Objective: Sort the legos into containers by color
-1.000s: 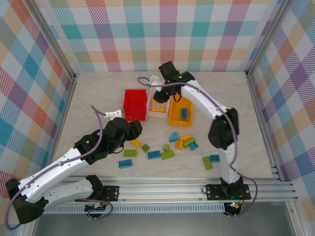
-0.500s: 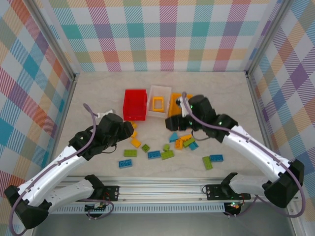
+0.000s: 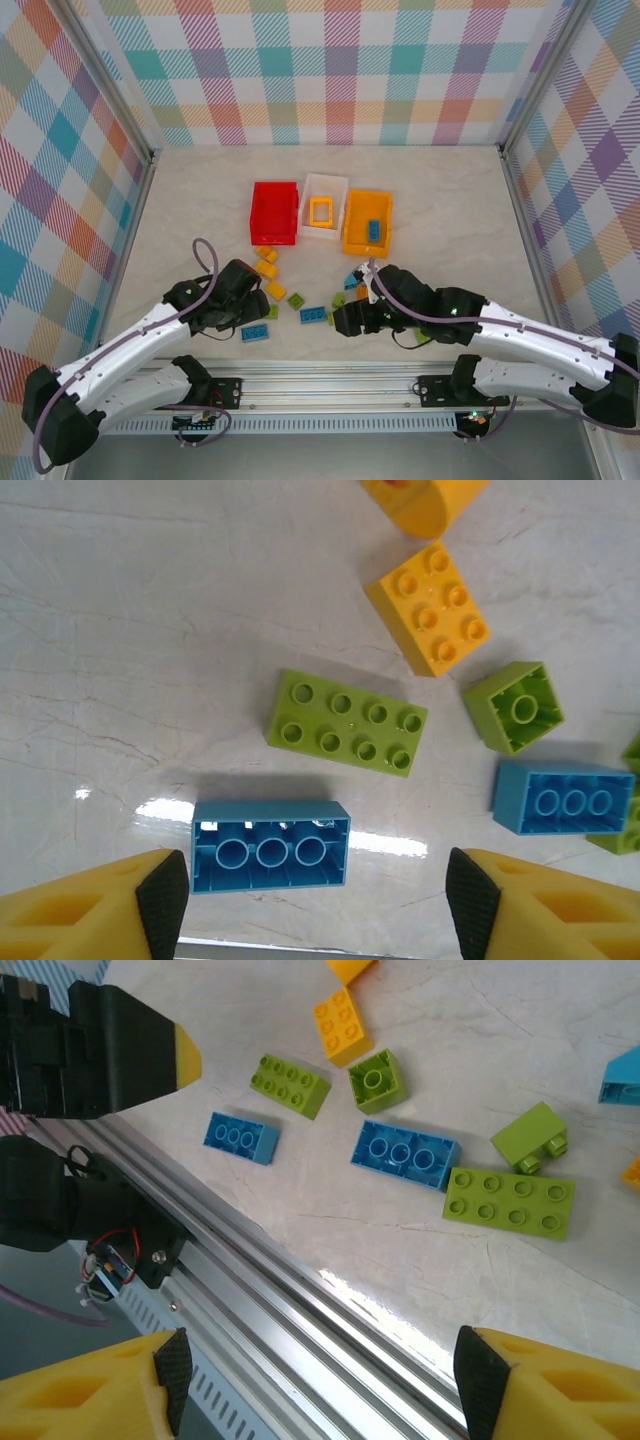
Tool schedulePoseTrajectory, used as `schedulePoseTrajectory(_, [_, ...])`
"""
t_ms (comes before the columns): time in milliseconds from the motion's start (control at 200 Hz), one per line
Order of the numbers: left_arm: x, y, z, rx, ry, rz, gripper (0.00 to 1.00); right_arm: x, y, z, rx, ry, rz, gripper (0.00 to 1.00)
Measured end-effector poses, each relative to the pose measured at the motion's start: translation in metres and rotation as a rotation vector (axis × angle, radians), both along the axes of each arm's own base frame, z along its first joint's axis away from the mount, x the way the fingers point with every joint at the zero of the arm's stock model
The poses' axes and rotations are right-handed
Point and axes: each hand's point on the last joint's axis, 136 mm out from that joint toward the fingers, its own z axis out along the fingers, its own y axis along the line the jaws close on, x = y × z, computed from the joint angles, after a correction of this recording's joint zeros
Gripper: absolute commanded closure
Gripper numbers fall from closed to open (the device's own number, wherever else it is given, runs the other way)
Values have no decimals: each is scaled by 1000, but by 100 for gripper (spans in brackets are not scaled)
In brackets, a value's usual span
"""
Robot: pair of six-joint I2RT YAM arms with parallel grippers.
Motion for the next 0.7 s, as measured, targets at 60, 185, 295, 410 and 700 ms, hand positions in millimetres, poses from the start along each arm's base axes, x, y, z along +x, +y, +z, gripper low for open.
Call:
schedulePoseTrajectory(60, [3,-3,-6,21,15,-21,25,-3,3,-3,-18,-11,6,18])
schedulePoseTrajectory(185, [8,-7,-17,62,33,-74,21,-8,12,2,-24,-63,19,0])
schedulePoseTrajectory(295, [12,-9,-20,95,39,-111,20,-8,18,17,10,-106,-1,0])
schedulePoseTrajectory(410, [20,-11,-12,104,9,-128,19,-3,22,41,47,-167,-29,0])
schedulePoseTrajectory(700, [26,-7,4,107,-68,-133,19,20,5,105,127,-293,-173,1])
